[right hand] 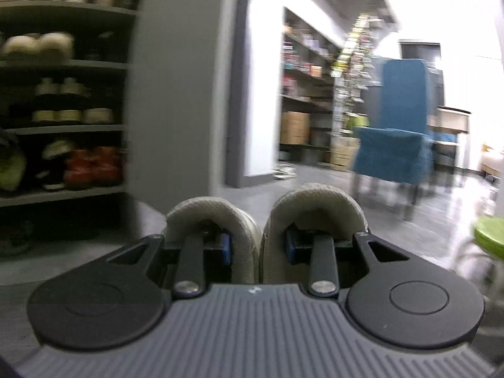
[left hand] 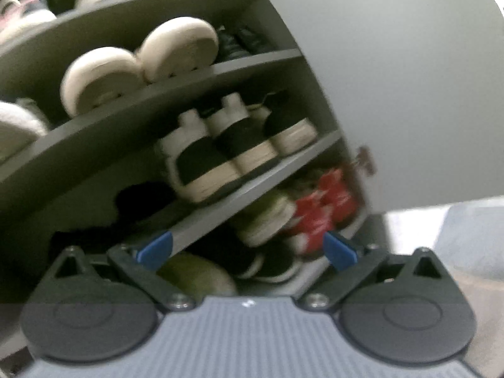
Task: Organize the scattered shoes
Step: 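Carry the white sneakers up into the cabinet with the right tool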
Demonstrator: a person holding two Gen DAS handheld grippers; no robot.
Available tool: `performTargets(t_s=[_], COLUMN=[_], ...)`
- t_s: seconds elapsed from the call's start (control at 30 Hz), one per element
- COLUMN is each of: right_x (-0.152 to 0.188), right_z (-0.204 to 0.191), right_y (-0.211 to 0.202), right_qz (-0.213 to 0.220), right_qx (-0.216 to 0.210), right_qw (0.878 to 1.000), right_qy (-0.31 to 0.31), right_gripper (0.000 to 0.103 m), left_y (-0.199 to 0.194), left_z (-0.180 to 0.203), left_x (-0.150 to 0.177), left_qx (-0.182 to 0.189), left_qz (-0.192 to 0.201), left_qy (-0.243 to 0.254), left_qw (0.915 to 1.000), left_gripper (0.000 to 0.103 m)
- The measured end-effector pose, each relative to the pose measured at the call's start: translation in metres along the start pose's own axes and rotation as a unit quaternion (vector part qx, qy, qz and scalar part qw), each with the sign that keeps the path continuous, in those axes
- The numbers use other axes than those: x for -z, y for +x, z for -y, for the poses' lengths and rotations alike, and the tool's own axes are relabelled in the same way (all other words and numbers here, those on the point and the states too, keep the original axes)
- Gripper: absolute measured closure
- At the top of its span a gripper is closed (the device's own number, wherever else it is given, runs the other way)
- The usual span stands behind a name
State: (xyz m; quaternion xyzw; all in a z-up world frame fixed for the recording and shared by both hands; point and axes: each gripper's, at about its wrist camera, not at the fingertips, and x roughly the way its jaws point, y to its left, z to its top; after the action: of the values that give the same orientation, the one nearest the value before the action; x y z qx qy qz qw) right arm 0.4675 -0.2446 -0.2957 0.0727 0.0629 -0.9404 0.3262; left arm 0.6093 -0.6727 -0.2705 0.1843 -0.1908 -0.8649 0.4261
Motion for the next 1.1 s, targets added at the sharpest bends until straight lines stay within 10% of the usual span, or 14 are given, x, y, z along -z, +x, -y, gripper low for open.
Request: performTargets(t_s=[0.37, 0.57, 0.9, 1.1], right_x=[-0.035, -0.085, -0.179, -0.210], right_z=[-0.112, -0.205, -0.364, -0.440], right_y=[0.051, 0.085, 0.103, 0.109], right_qz=[0.008, 0.036, 0.061, 0.066], right_qx=[-0.229, -0.367, -0.500, -0.517], right_qw=[0.973, 0.929, 0.861, 0.852], right_qy=[-0.017, -0.024, -0.072, -0.059], right_gripper=[0.068, 0.068, 0.068, 0.068], left_y=[-0.092, -0.134, -0.162, -0.143], left_z=[-0.041, -0.044, -0.087, -0.107], left_x=[0.117, 0.137, 0.149, 0.145], left_qx=[-0.104, -0.142, -0.155, -0.172], left_qz=[-0.060, -0.064, -0.042, -0.085], left_qy=[-0.041, -0.062, -0.148, -0.184], left_qw=[0.9919, 0.9858, 0.9759, 0.9640], left_gripper=[0.000, 0.000, 0.000, 0.000])
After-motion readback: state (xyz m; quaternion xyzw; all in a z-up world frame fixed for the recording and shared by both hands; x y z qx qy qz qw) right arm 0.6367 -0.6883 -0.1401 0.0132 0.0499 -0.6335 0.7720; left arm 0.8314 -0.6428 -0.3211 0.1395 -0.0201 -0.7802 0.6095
